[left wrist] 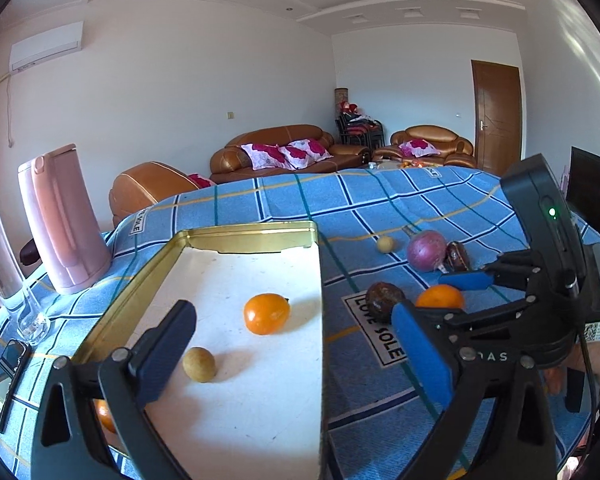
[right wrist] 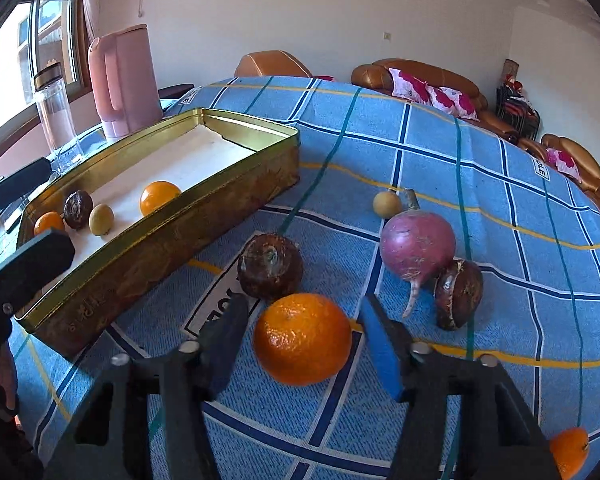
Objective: Organize fruits
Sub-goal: 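Move both tools back toward the fruits on the cloth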
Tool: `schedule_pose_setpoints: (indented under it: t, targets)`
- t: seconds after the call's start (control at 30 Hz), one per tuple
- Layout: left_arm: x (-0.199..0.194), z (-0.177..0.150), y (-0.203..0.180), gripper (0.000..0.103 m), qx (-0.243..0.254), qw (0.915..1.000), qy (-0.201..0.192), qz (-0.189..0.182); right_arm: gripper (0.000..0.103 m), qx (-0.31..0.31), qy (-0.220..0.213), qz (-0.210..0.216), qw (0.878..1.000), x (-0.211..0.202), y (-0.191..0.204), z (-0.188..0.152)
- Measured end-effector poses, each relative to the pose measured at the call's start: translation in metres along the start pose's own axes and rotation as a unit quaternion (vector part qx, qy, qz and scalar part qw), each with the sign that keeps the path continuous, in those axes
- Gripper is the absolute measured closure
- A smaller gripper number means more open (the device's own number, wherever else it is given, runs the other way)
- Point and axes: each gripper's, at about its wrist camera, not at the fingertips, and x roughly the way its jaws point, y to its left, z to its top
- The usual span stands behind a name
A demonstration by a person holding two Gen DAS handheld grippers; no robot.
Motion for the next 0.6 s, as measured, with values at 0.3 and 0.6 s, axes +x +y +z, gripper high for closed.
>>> schedule_pose_setpoints:
  t: [0.3,0.6]
  targets:
    - [0.011,0.013,-0.029,0.003,0.018,0.9992,0.005,-0.035,0.08,0.024,-0.066,-0.038,0.997,-0.031,-0.019,-0.009]
    - [0.028,0.019,-0.035,0.007,0.022,0.9995,0.014,-0.017,0.03,0.044,-0.085,0.014,0.995,-0.043,-0.039,-0.013]
